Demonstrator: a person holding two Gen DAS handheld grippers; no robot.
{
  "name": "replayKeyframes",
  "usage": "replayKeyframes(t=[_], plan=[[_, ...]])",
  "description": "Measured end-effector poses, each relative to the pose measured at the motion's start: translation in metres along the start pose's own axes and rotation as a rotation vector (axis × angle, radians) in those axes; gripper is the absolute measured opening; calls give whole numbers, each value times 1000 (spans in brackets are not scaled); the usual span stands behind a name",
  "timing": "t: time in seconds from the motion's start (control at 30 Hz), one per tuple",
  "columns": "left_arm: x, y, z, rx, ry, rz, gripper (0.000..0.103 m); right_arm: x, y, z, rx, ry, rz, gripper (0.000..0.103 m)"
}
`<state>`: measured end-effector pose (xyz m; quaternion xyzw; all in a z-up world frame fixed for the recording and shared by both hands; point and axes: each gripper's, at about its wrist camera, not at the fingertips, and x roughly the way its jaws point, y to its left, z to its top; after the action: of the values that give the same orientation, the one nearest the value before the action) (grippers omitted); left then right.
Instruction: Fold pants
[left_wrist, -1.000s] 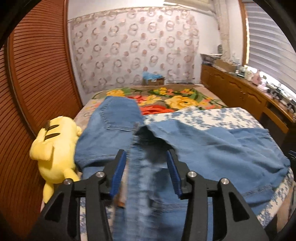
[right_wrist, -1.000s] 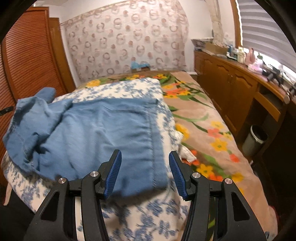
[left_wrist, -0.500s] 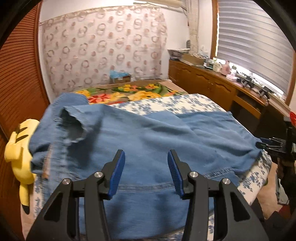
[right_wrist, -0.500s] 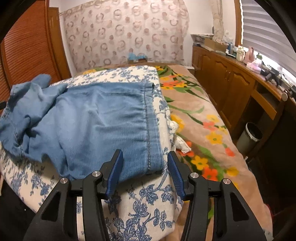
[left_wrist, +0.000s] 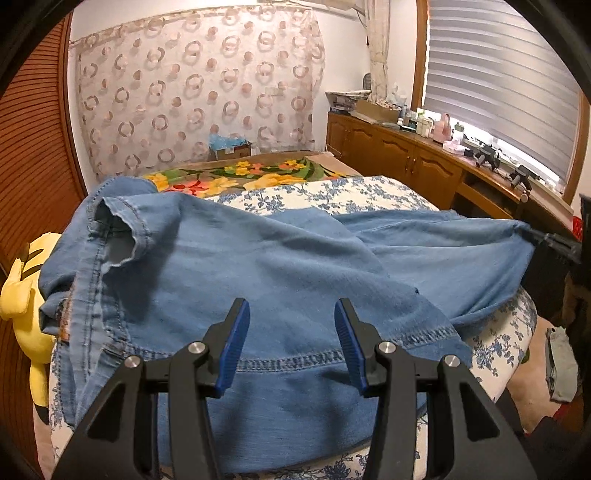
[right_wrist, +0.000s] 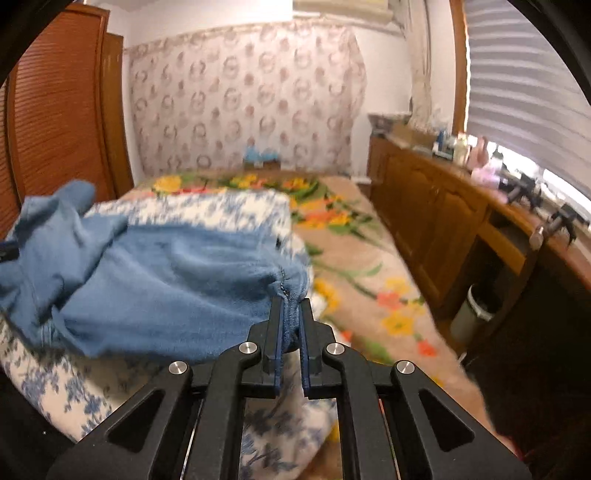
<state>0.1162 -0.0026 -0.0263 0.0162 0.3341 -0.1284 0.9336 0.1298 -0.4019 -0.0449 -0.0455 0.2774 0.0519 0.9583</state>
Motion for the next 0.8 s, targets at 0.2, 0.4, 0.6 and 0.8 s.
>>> replayKeyframes(t=[0.2,0.4,0.6,0.8], plan=[[-6,5,3,-6,-14,-1,47,-15,-5,33,-51,-64,-54,3],[-11,6,4,-11,-23,-7,47,-25,-42,63,-33,-103,-153,3],[-16,7,4,-11,-33,-11,47,-40,-88,99,22,-140,-269,3],[-18,11,7,-19,-41,-10,47,-51,-49,124,-38,-201,-197,3]])
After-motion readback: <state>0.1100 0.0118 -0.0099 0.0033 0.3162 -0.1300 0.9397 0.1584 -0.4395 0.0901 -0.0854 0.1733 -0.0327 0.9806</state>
